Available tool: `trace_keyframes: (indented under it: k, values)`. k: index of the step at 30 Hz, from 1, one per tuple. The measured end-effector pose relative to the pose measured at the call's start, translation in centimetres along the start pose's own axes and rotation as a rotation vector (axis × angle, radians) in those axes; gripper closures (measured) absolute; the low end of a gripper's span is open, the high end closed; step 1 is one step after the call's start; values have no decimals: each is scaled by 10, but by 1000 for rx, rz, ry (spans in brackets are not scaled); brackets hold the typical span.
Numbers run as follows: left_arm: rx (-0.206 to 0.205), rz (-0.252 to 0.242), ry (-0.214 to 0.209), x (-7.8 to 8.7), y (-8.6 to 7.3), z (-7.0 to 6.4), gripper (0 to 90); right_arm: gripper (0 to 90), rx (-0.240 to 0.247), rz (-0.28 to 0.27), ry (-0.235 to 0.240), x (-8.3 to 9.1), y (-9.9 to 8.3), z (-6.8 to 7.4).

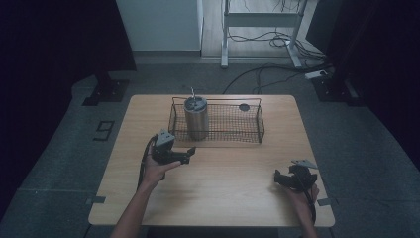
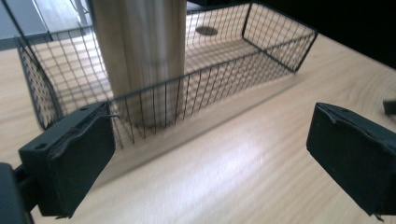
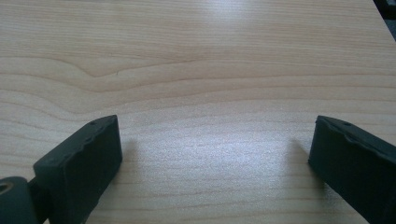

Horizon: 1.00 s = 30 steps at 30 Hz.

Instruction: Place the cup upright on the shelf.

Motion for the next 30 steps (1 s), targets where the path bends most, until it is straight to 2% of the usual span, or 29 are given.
trace_keyframes:
  k: [6, 9, 13, 19, 21, 27, 30]
  values:
    - [19, 4, 0, 15, -20, -4, 25, 23, 0, 0, 0, 0, 0, 0]
    - [11, 22, 5, 20, -31, -7, 27, 24, 0, -1, 1, 0, 0, 0]
    - [14, 45, 5, 24, -46, -10, 28, 26, 1, -1, 1, 0, 0, 0]
    - [42, 44, -2, 27, -61, -9, 30, 27, 1, -1, 1, 0, 0, 0]
    - [40, 58, 1, 27, -63, -8, 32, 27, 2, -1, 1, 0, 0, 0]
    - [63, 45, -11, 29, -62, -7, 31, 28, 2, -2, 1, 0, 0, 0]
    - [63, 45, 3, 30, -62, -6, 31, 28, 2, -2, 1, 0, 0, 0]
Point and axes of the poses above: each handheld gripper's, and its own axes: x roughly backward along the jaws, y roughly out of its top, z roughly to its left, the point moved 1 cm from there along -x, roughly forward along the jaws, and after that the axes turned 2 degrees about z, right-handed, at the moved point
